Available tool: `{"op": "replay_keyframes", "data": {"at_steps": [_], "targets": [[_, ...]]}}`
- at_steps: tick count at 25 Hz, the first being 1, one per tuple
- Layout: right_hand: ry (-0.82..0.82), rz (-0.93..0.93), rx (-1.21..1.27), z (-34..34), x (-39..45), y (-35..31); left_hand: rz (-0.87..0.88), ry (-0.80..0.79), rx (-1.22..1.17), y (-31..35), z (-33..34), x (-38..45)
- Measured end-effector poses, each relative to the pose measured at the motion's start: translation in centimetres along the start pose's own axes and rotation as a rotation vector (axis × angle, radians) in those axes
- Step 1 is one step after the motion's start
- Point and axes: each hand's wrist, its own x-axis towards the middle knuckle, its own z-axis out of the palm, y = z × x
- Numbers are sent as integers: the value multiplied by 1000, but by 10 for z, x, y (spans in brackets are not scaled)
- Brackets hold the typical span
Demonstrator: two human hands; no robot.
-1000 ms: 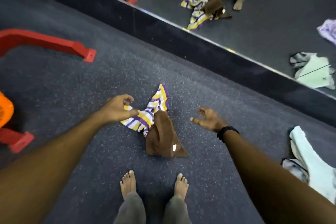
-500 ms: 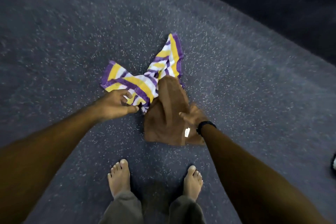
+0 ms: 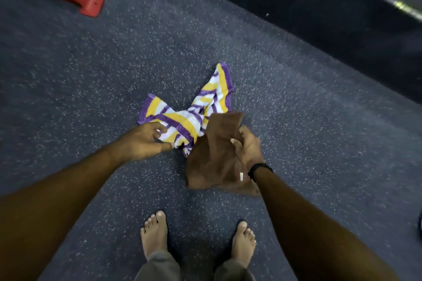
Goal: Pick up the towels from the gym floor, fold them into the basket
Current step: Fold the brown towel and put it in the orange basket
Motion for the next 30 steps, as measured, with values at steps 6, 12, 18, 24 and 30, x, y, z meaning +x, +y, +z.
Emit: {"op": "replay_keyframes", "data": {"at_steps": [6, 12, 18, 24, 30], "targets": [[5, -356, -54, -122, -34, -149, 111, 103, -38, 86, -110, -92], [20, -542, -107, -275, -114, -343, 300, 398, -79, 200, -242, -244], [108, -818, -232, -403, -212, -509, 411, 638, -51, 270, -358, -416], [181, -1059, -213, -489, -339, -642, 464, 935, -68, 278, -433, -607], [140, -1366, -244, -491, -433, -722, 407, 1181, -61, 238, -424, -732]]}}
